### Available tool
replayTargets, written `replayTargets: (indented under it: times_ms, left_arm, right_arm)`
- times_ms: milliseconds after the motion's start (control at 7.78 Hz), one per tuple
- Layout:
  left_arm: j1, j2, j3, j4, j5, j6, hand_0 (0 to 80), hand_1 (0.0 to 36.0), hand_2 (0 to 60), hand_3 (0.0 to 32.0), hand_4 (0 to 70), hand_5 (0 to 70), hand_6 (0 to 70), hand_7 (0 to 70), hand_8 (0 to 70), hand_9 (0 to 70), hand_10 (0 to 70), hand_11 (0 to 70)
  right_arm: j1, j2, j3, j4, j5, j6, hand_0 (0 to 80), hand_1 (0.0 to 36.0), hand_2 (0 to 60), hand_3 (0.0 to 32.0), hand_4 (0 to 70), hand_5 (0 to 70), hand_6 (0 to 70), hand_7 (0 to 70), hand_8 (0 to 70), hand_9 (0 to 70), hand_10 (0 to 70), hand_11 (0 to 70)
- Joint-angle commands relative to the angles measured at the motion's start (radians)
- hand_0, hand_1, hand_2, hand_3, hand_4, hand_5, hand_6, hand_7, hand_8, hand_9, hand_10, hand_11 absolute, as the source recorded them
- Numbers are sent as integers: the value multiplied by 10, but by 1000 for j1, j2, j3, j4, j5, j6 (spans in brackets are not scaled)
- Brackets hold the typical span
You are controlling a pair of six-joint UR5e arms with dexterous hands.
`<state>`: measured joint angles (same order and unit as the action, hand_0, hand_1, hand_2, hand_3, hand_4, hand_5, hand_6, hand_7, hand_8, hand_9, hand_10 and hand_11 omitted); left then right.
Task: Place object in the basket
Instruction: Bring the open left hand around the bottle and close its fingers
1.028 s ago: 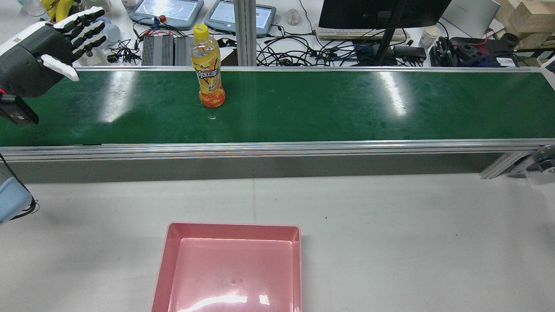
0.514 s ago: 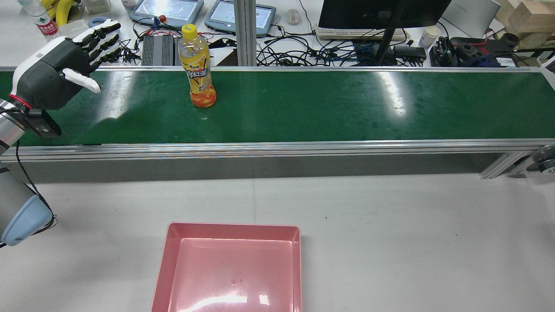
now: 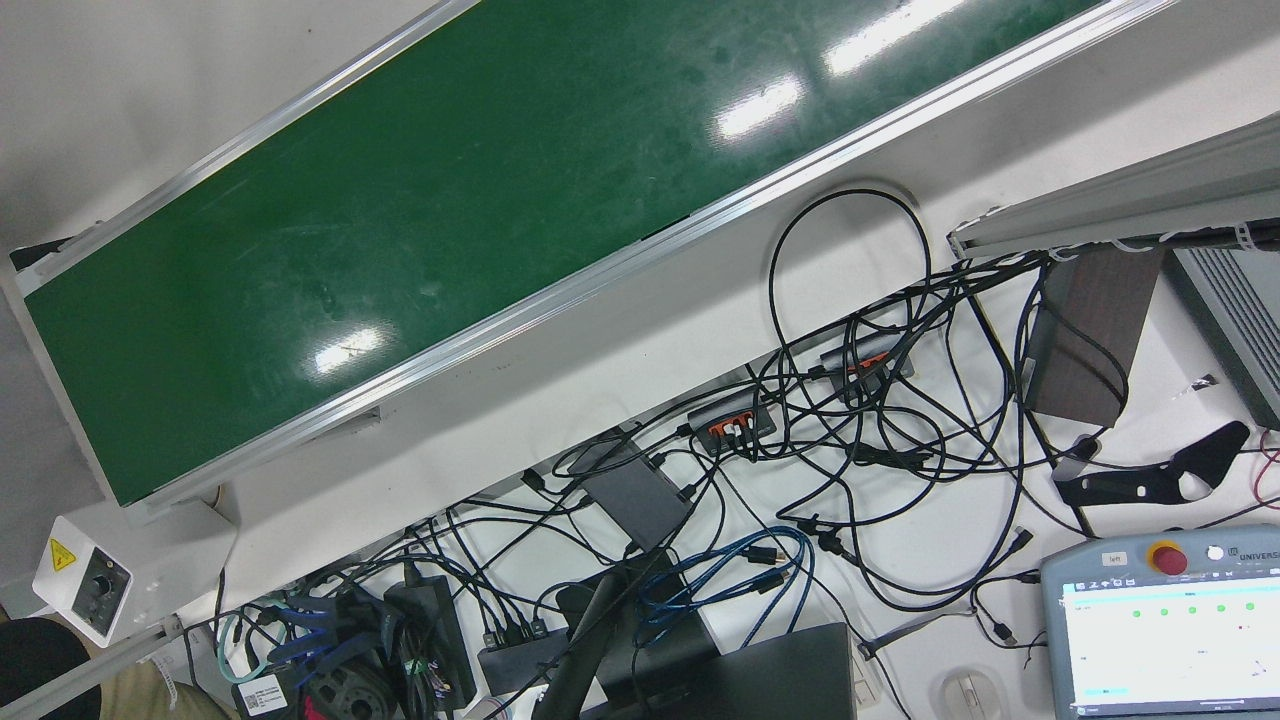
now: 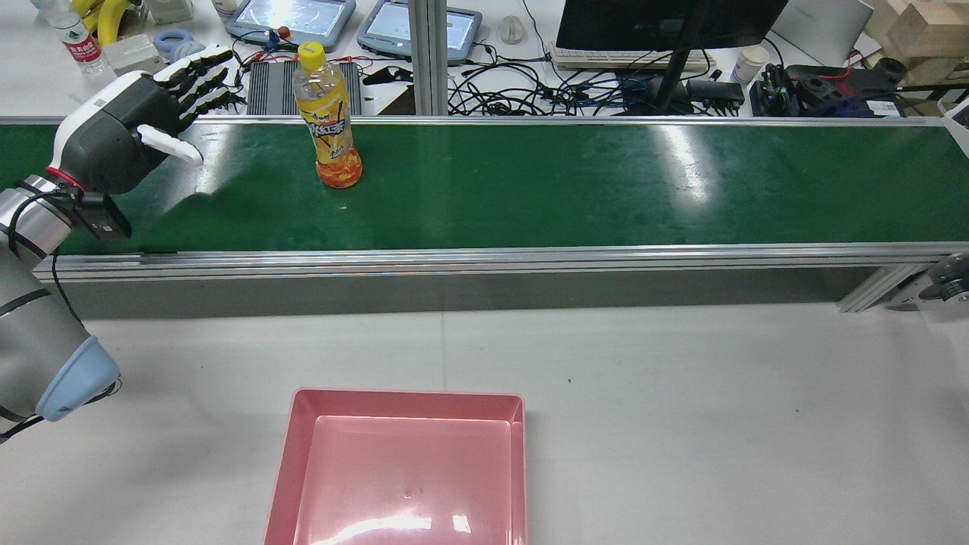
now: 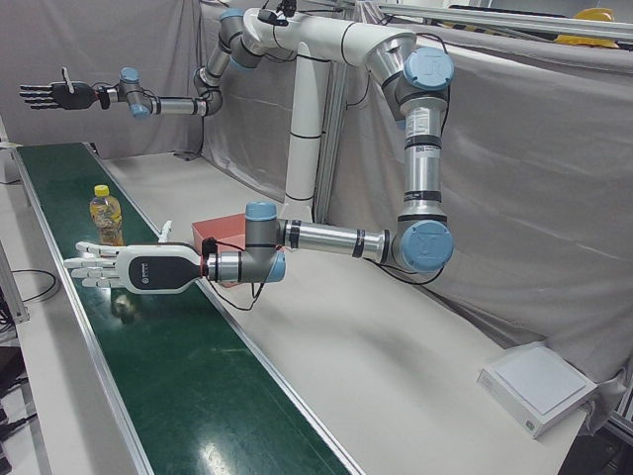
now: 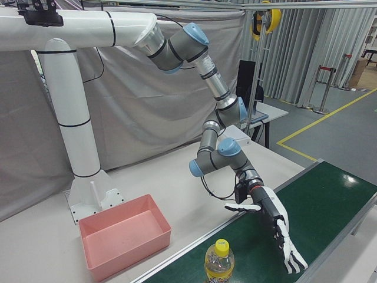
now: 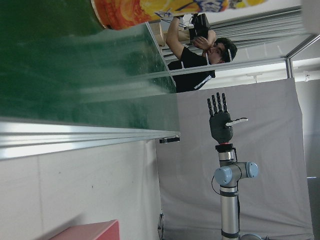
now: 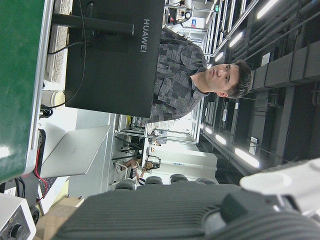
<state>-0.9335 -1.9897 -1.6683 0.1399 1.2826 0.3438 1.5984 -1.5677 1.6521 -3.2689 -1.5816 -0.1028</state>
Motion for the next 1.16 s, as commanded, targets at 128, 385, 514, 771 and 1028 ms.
replayTargets:
  times_ms: [128, 385, 514, 771, 1028]
  left_arm:
    - [28, -21, 21, 0, -2, 14, 562, 31, 0, 6, 118, 156, 13, 5, 49, 61, 63, 105]
    - [28, -37, 22, 0, 0, 14, 567, 37, 0, 0, 126, 177, 19, 9, 54, 70, 66, 109]
    - [28, -47, 35, 0, 0, 14, 569, 36, 0, 0, 128, 175, 19, 8, 51, 63, 63, 106]
    - [28, -110, 96, -9, 1, 11, 569, 40, 0, 0, 131, 174, 20, 8, 51, 62, 65, 108]
    - [28, -136, 127, -31, 9, 0, 567, 41, 0, 0, 130, 177, 21, 10, 53, 64, 69, 114]
  right_arm:
    - [0, 0, 0, 0, 0, 0, 0, 0, 0, 0, 0, 0, 0, 0, 0, 0, 0, 0]
    - [0, 0, 0, 0, 0, 0, 0, 0, 0, 0, 0, 0, 0, 0, 0, 0, 0, 0]
    - [0, 0, 0, 0, 0, 0, 0, 0, 0, 0, 0, 0, 0, 0, 0, 0, 0, 0]
    - [0, 0, 0, 0, 0, 0, 0, 0, 0, 0, 0, 0, 0, 0, 0, 0, 0, 0]
    - [0, 0, 0, 0, 0, 0, 0, 0, 0, 0, 0, 0, 0, 0, 0, 0, 0, 0]
